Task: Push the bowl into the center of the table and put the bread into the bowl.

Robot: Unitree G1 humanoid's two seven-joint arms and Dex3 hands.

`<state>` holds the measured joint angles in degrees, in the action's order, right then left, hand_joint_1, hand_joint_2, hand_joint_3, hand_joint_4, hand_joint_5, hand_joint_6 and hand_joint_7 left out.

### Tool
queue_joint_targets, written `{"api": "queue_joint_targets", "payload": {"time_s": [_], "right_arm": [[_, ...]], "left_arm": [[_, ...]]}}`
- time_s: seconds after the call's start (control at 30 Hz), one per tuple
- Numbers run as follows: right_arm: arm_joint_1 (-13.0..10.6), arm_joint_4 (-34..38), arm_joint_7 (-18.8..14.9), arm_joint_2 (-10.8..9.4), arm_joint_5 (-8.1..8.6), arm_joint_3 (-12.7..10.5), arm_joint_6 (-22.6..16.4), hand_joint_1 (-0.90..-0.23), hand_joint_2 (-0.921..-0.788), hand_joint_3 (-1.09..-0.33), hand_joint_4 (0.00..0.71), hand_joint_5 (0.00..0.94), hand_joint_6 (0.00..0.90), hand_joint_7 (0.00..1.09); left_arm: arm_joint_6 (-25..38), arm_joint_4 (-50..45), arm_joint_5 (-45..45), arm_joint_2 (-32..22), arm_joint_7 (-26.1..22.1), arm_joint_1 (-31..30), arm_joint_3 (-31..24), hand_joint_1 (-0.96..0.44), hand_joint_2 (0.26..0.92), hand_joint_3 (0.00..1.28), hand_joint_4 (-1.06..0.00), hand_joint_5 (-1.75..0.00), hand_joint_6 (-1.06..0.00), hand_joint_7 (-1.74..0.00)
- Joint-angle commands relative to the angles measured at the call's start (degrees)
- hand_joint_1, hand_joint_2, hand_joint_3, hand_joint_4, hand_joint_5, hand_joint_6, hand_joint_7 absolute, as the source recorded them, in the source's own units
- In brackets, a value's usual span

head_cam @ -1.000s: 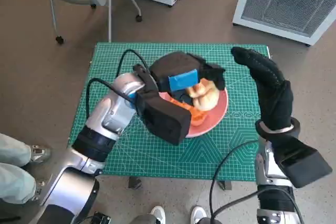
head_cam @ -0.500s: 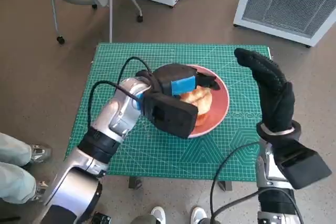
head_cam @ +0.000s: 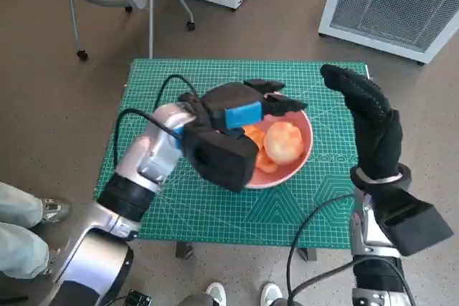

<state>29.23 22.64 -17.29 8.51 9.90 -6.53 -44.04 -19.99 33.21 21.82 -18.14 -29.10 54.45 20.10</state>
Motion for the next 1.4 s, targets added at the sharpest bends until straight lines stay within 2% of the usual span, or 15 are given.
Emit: {"api": "queue_joint_targets", "payload": {"time_s": [0.03,0.23,0.5,0.73,0.9,1.07,1.4], "right_arm": [[0.22,0.75,0.03,0.15,0.08,0.04,1.0,-0.762,-0.921,-0.781,0.149,0.005,-0.001,0.45],[0.99,0.95,0.0,0.54,-0.04,-0.08,1.16,-0.759,-0.921,-0.779,0.151,0.005,-0.001,0.45],[2.86,1.39,0.17,1.14,-0.6,-0.15,1.33,-0.749,-0.921,-0.781,0.152,0.005,-0.001,0.46],[5.06,2.08,0.47,1.55,-1.17,-0.28,1.73,-0.736,-0.921,-0.8,0.147,0.001,-0.001,0.46],[6.44,2.56,0.91,1.49,-1.94,-0.23,2.28,-0.73,-0.921,-0.807,0.143,0.0,-0.001,0.46],[7.87,3.22,0.99,1.58,-1.91,-0.03,3.03,-0.73,-0.921,-0.806,0.137,0.0,-0.001,0.45],[9.38,3.45,0.4,1.88,-1.24,0.22,4.39,-0.732,-0.921,-0.789,0.131,0.0,-0.001,0.44]], "left_arm": [[-3.2,2.31,-8.84,-1.27,-5.72,-0.57,-4.55,-0.49,0.853,0.03,-0.02,0.0,-0.22,0.0],[-5.42,5.41,-22.03,-0.6,-13.7,-1.2,-11.66,-0.51,0.884,0.03,-0.02,0.0,-0.21,0.0],[-9.67,7.61,-36.86,4.41,-17.51,-3.47,-21.43,-0.55,0.916,0.06,-0.04,-0.01,-0.23,-0.01],[-13.44,8.16,-45.04,11.17,-14.66,-5.15,-28.3,-0.61,0.921,0.18,-0.07,-0.02,-0.26,-0.03],[-17.63,9.32,-46.24,14.64,-11.82,-6.03,-31.0,-0.61,0.921,0.24,-0.09,-0.02,-0.27,-0.03],[-21.22,11.54,-44.19,14.74,-9.32,-5.99,-32.1,-0.63,0.921,0.35,-0.08,-0.01,-0.23,-0.02],[-23.07,13.53,-41.76,13.87,-6.94,-6.31,-32.24,-0.67,0.921,0.42,-0.07,0.0,-0.18,0.0]]}}
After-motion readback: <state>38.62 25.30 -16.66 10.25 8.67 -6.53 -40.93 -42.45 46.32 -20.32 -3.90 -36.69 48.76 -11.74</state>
